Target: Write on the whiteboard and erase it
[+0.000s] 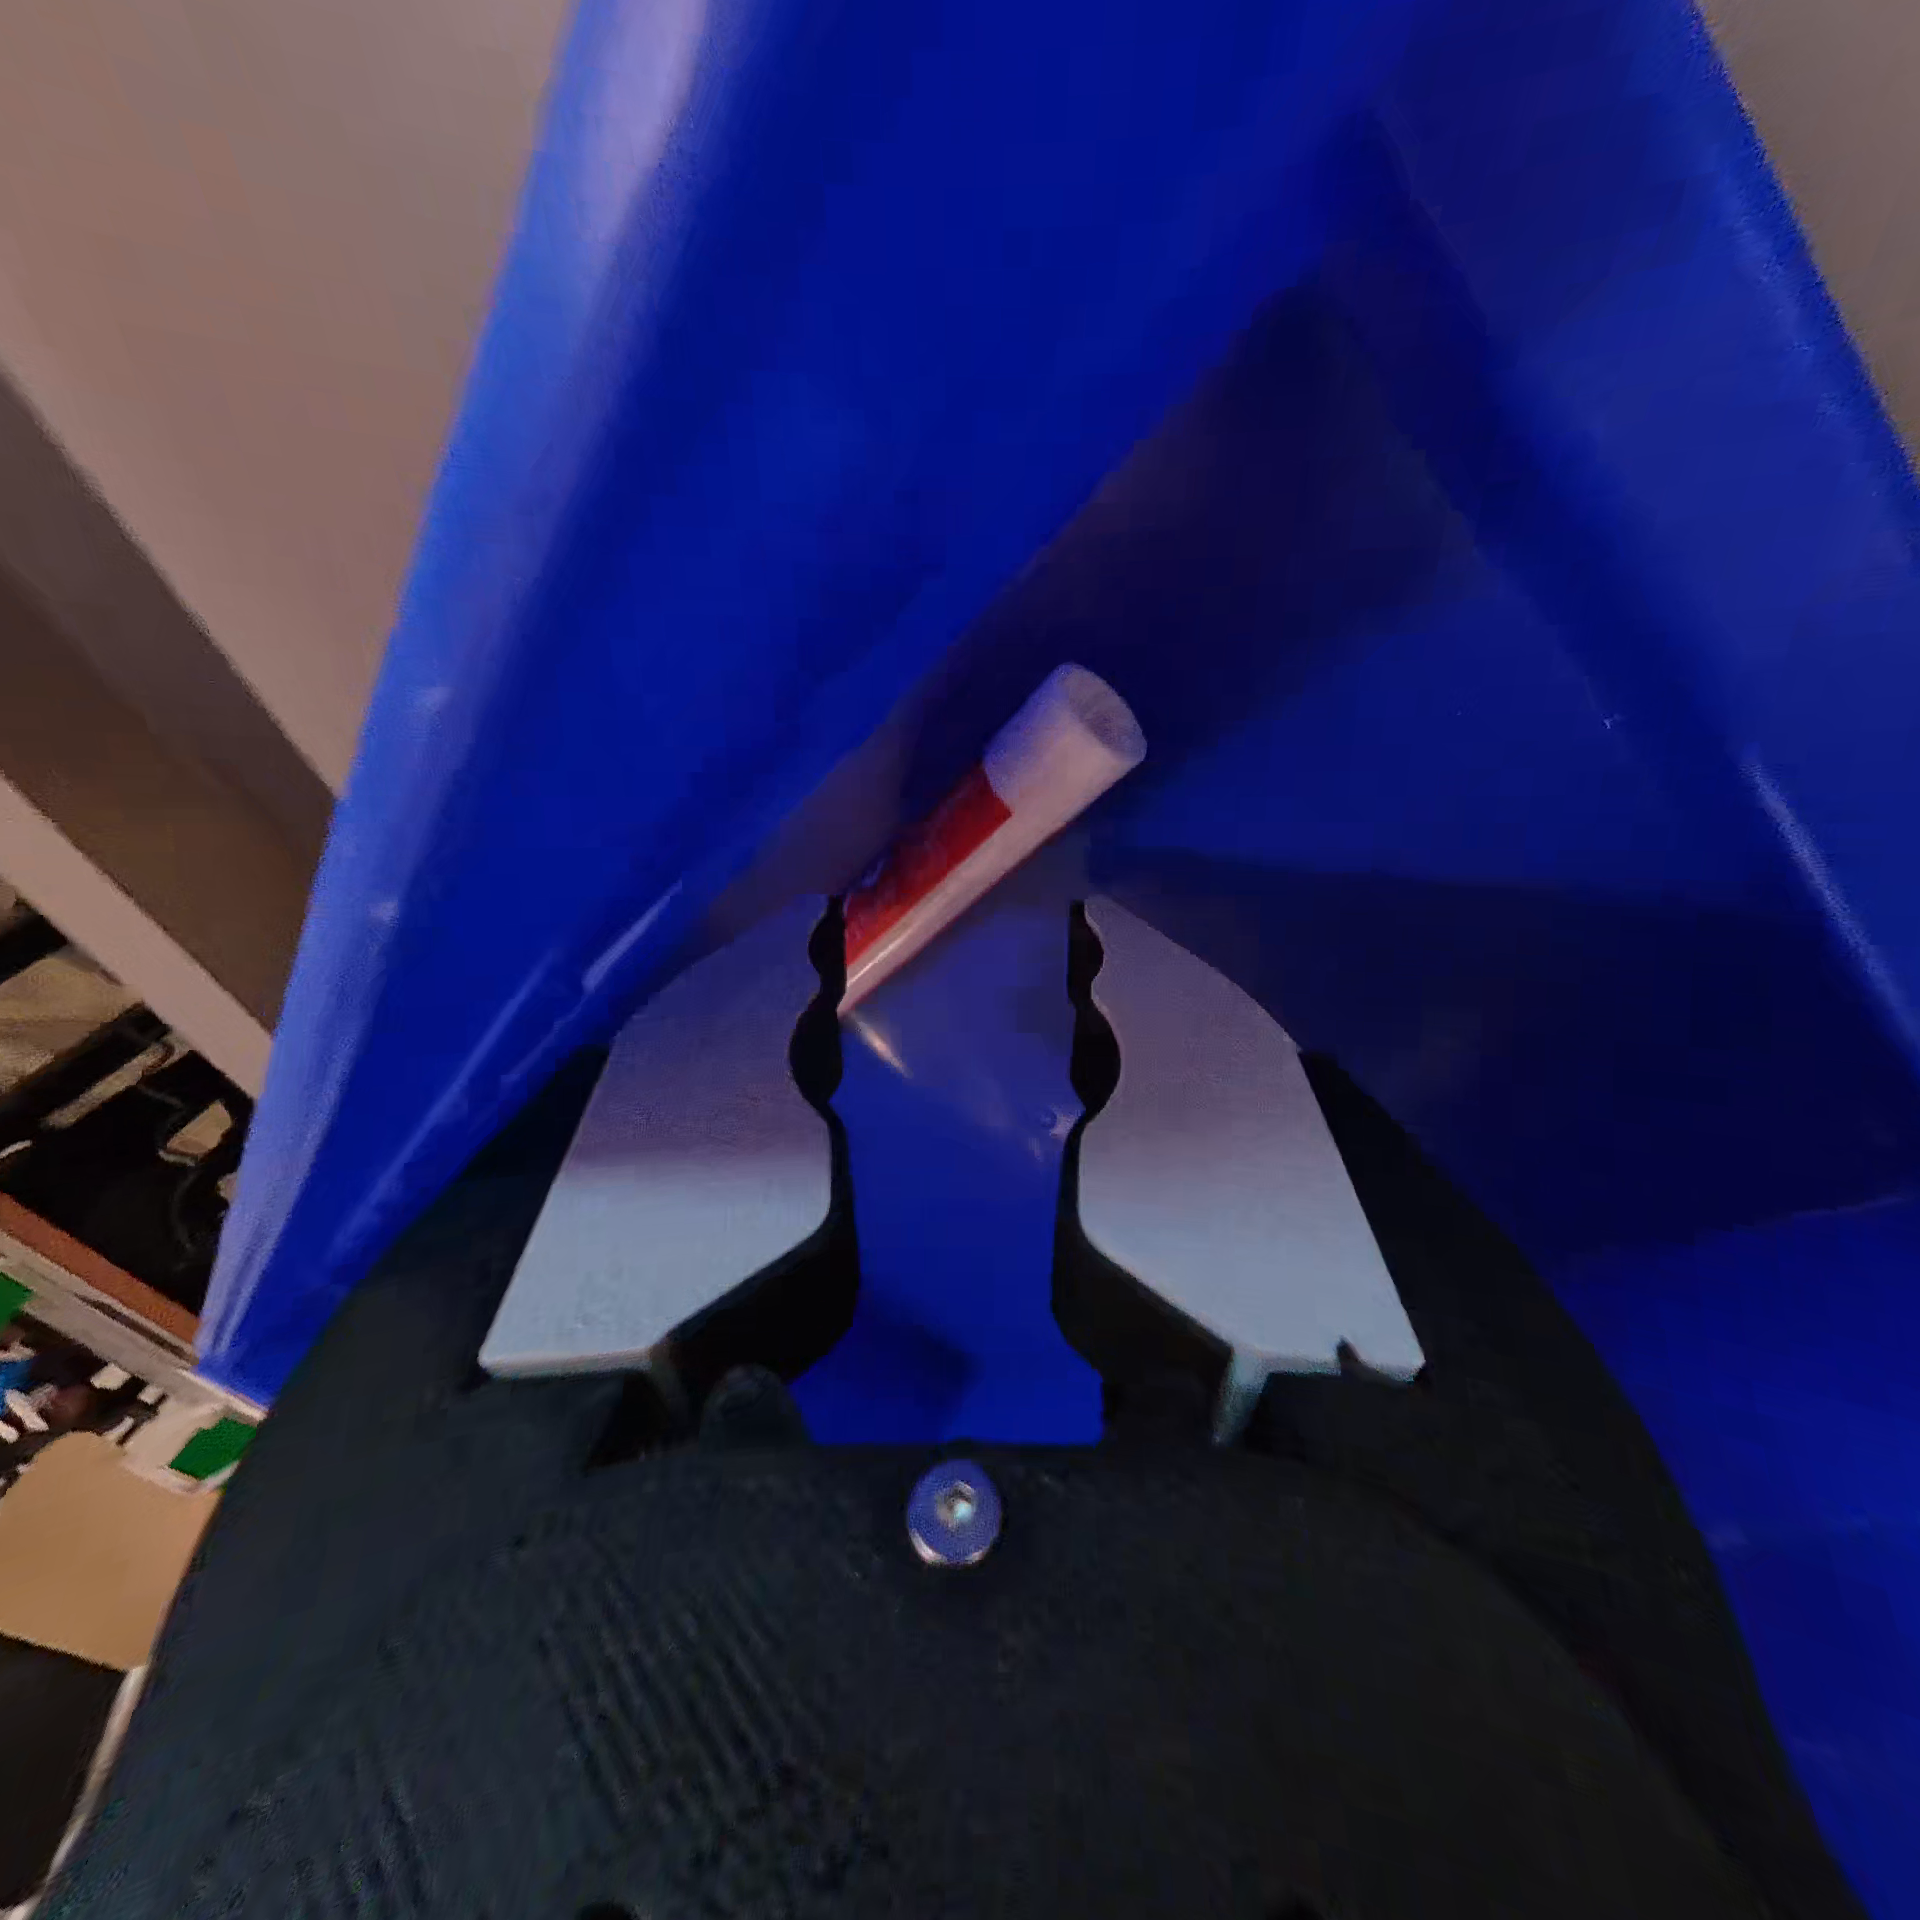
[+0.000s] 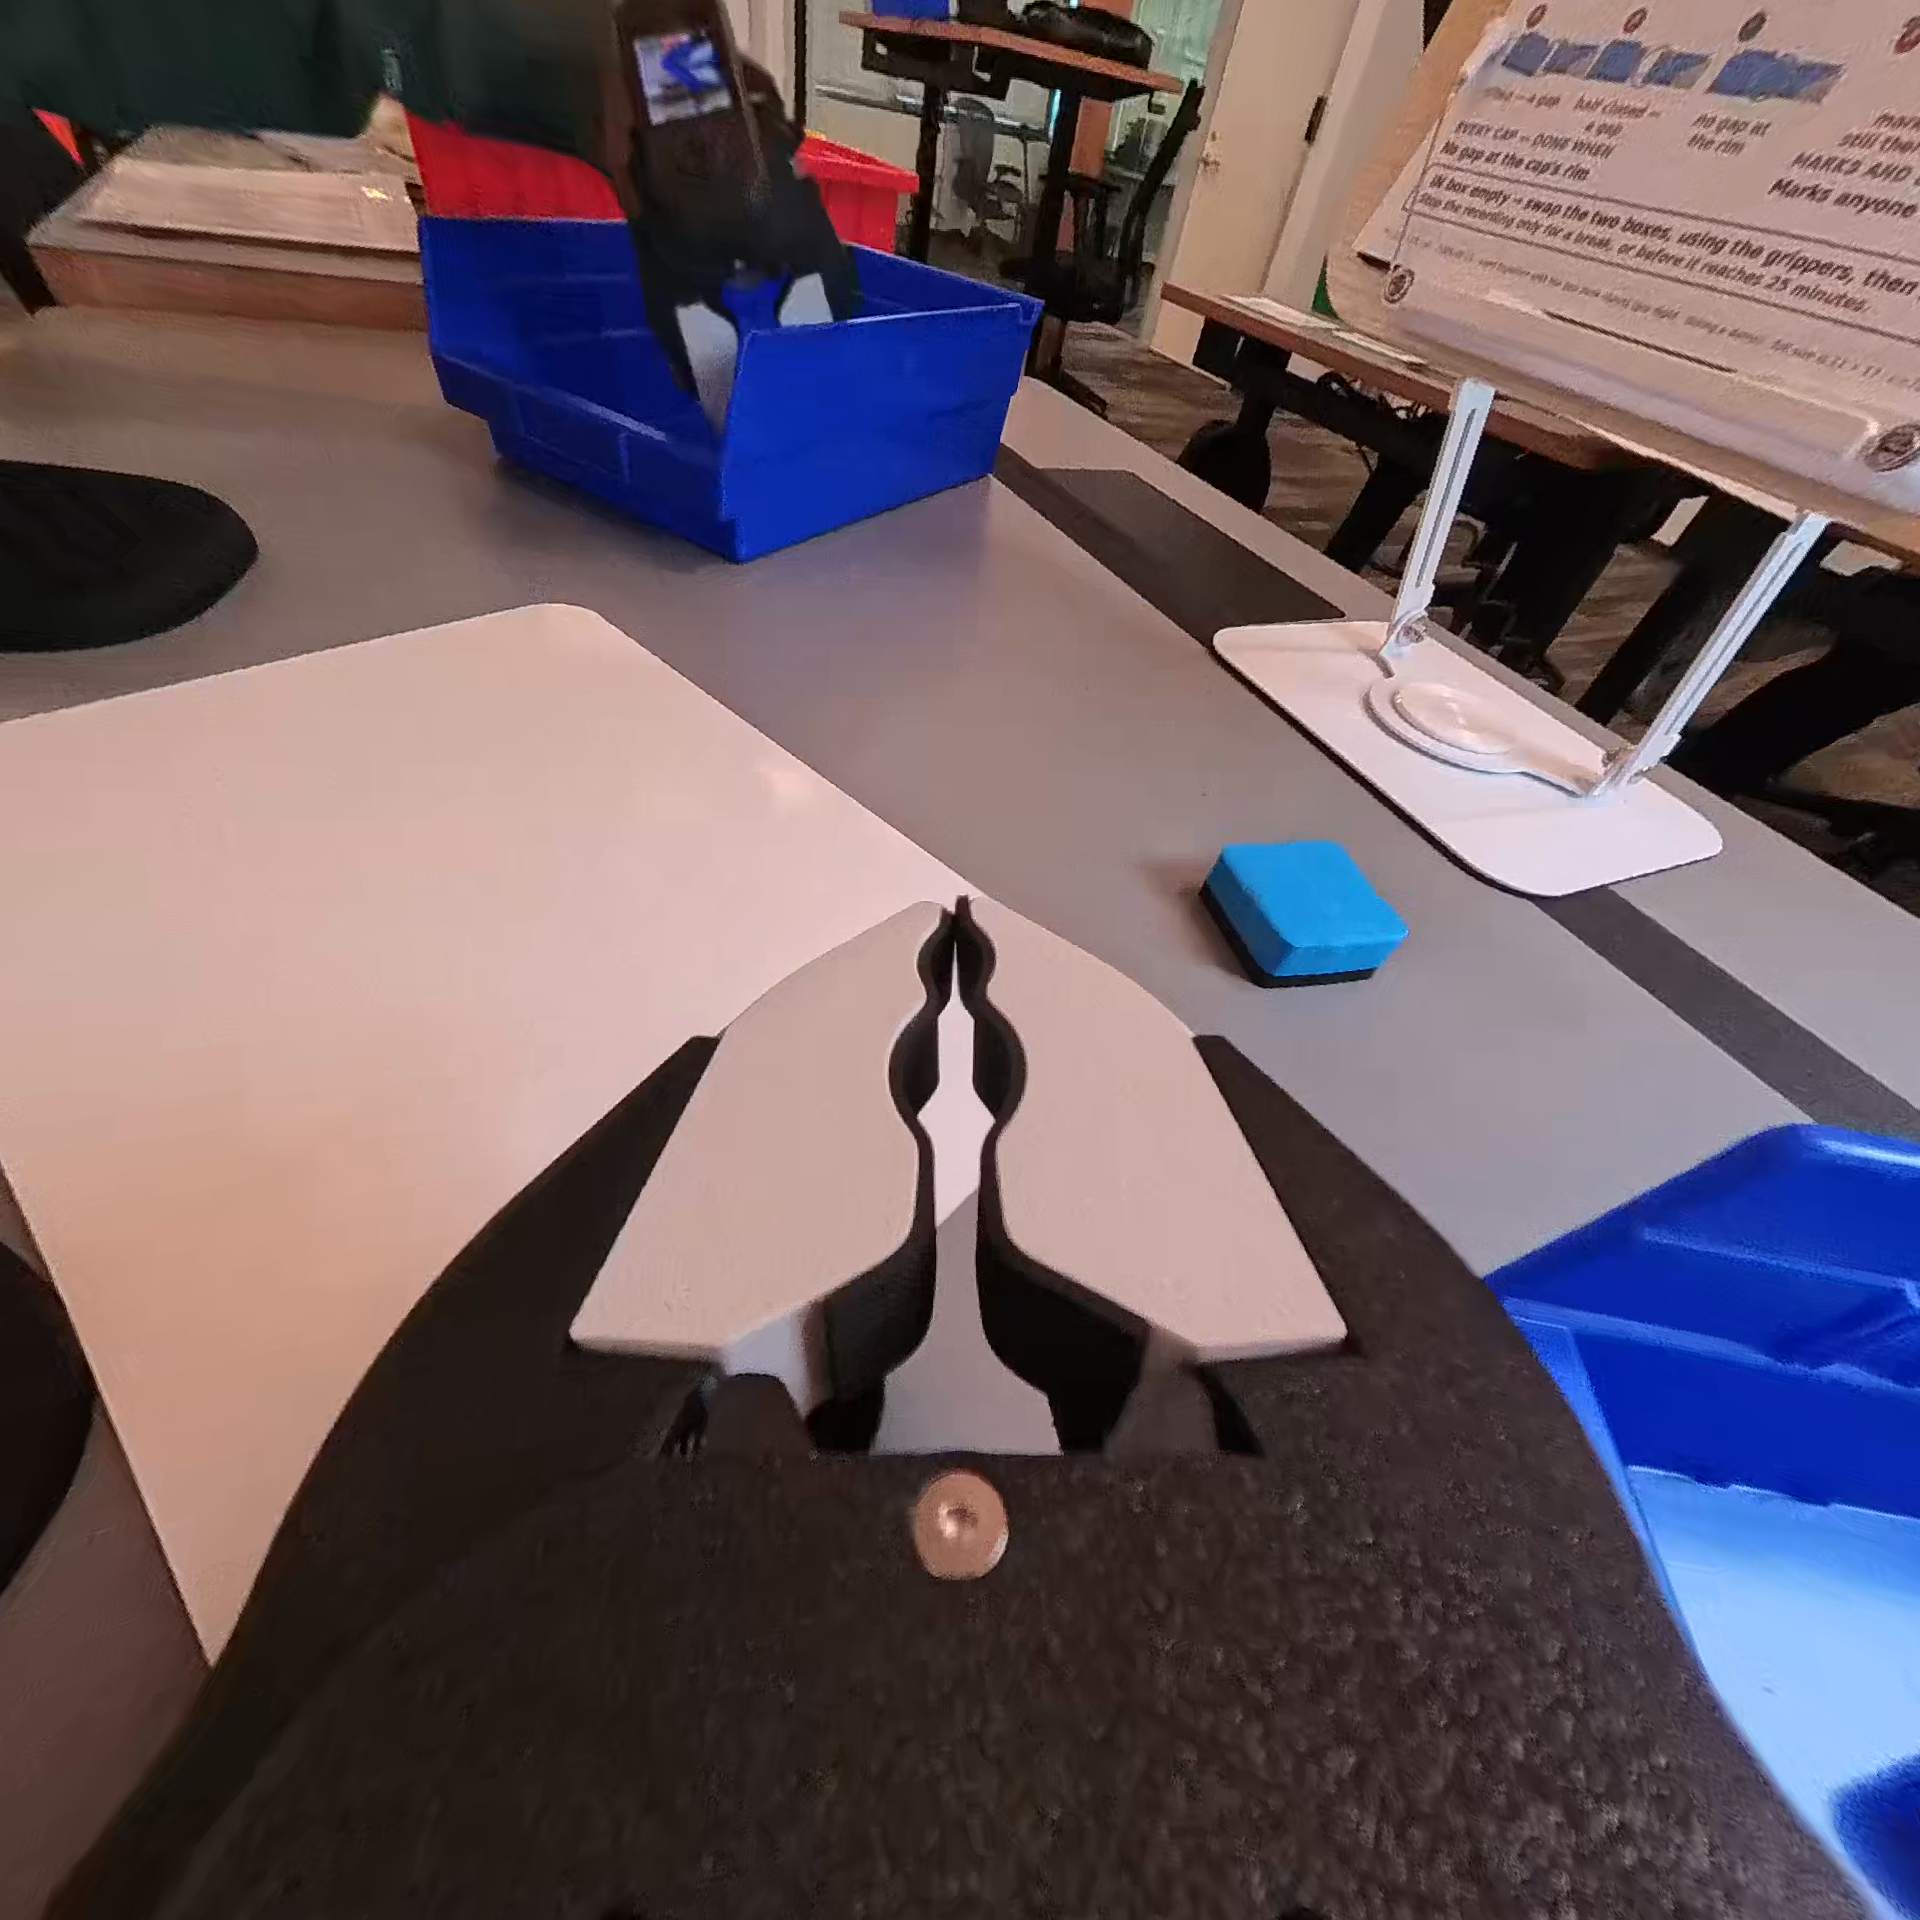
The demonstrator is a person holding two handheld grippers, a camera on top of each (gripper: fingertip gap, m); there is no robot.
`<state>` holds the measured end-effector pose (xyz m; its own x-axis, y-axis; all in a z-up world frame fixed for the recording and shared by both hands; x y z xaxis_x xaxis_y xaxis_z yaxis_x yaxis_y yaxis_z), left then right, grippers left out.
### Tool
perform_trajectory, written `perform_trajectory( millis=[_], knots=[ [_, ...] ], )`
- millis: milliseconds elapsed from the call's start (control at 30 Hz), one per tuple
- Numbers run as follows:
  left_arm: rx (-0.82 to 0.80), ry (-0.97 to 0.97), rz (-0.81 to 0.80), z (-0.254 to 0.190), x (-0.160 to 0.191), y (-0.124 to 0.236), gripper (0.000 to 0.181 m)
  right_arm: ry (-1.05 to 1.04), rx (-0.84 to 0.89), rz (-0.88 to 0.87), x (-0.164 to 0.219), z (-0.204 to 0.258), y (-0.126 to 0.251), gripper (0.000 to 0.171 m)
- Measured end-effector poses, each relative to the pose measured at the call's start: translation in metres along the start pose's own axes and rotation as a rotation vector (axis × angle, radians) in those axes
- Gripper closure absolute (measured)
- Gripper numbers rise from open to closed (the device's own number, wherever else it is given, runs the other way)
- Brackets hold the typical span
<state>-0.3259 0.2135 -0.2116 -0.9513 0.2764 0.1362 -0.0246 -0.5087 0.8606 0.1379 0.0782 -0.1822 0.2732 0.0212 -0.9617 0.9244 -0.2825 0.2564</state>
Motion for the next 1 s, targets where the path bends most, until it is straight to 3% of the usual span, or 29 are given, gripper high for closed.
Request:
perform_trajectory(
  millis=[67,100,200,333,433,533,633,833,1000],
  knots=[
    [0.06,-0.068,0.051,-0.001,0.0,-0.008,0.14,-0.004,-0.003,0.0,0.001,0.0,-0.002,0.171],
    [0.102,-0.1,0.074,-0.003,0.0,-0.009,0.152,-0.005,-0.003,0.002,0.002,-0.001,-0.003,0.171],
    [0.159,-0.089,0.087,-0.003,0.0,-0.01,0.16,-0.01,-0.004,0.018,0.005,-0.001,-0.005,0.169],
    [0.144,0.03,0.128,-0.011,0.008,0.0,0.162,0.005,0.004,0.026,0.004,0.002,-0.007,0.166],
    [0.024,0.22,-0.034,-0.005,-0.002,0.044,0.162,0.013,0.007,0.022,-0.001,0.005,-0.009,0.16],
    [-0.11,0.372,-0.278,-0.001,-0.035,0.103,0.163,0.079,0.012,0.061,-0.007,0.013,-0.019,0.151],
    [-0.156,0.4,-0.454,-0.011,-0.087,0.142,0.163,0.204,-0.007,0.088,-0.027,0.029,-0.044,0.141],
    [-0.108,0.287,-0.561,-0.039,-0.195,0.149,0.163,0.483,-0.145,0.103,-0.084,0.083,-0.105,0.136],
    [-0.04,0.178,-0.576,-0.046,-0.235,0.151,0.163,0.64,-0.21,0.216,-0.093,0.107,-0.128,0.139]
  ],
)
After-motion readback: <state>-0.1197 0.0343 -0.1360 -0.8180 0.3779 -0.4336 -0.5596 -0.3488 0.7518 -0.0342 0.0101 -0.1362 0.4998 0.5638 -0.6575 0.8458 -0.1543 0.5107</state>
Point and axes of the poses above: each gripper's, where its closed fingertips meet, y back along the fingers, x out of its underside, z = x × y across the jaws, the point moved 6 cm from there along y, back along the fingers, and after that the axes turned 13 degrees about -x, right-handed, at the moved point
